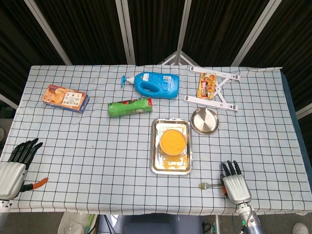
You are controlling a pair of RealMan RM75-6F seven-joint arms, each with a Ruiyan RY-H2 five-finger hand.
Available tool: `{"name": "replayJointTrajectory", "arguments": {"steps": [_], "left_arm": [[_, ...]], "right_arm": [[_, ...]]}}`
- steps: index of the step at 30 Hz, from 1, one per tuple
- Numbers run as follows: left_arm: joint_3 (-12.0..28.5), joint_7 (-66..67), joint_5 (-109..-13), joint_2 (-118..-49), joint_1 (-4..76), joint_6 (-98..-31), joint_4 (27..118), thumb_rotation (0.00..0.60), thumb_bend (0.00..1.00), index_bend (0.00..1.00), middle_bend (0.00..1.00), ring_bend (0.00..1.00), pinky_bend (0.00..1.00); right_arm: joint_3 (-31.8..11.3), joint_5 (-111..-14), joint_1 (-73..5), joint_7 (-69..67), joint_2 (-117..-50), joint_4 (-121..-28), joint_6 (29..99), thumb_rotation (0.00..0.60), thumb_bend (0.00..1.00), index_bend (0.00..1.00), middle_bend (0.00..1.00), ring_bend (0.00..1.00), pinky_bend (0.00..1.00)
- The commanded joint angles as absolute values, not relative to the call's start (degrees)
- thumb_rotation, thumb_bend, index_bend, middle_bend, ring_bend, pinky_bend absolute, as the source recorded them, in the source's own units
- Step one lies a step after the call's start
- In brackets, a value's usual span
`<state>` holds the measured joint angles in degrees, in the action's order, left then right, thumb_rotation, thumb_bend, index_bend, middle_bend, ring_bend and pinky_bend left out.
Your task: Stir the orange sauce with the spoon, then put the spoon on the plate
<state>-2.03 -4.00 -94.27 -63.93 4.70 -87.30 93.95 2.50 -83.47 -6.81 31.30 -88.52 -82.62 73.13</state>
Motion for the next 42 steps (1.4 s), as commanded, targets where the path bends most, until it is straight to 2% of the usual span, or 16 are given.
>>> {"name": "replayJointTrajectory", "arguments": {"steps": [1, 9, 22, 32, 42], "left_arm": [[-2.04, -3.98, -94.27, -63.94, 4.70, -87.29, 93.96, 0.600, 0.00, 0.00, 0.00, 0.00, 0.00], [-2.02, -3.51, -94.34, -64.18, 4.96, -86.84, 93.90, 0.600, 0.00, 0.00, 0.00, 0.00, 0.00], [-1.97, -3.49, -94.18, -64.36, 5.44, -86.03, 93.88, 0.600, 0.00, 0.00, 0.00, 0.00, 0.00], [-2.29, -4.99, -94.64, -63.85, 5.68, -85.77, 93.79, 0.600, 0.00, 0.00, 0.00, 0.00, 0.00], [-2.53, -6.66, -94.57, -63.23, 6.10, -84.98, 93.87, 0.600, 0.00, 0.00, 0.00, 0.00, 0.00]], "right_arm": [[2.40, -83.45, -6.83, 31.20, -88.29, -82.94, 73.33, 0.600, 0.45, 0.58, 0.15, 0.00, 0.00], [-0.02, -82.70, -7.94, 31.63, -86.25, -87.51, 74.09, 0.600, 0.45, 0.58, 0.15, 0.00, 0.00], [-8.57, -75.00, -13.65, 39.36, -84.28, -97.92, 71.47, 0.600, 0.45, 0.58, 0.15, 0.00, 0.00], [-15.38, -64.00, -21.72, 51.89, -89.32, -99.63, 68.88, 0.600, 0.45, 0.58, 0.15, 0.00, 0.00], [-19.16, -55.40, -28.96, 59.21, -95.30, -95.90, 69.43, 0.600, 0.45, 0.58, 0.15, 0.00, 0.00]]}}
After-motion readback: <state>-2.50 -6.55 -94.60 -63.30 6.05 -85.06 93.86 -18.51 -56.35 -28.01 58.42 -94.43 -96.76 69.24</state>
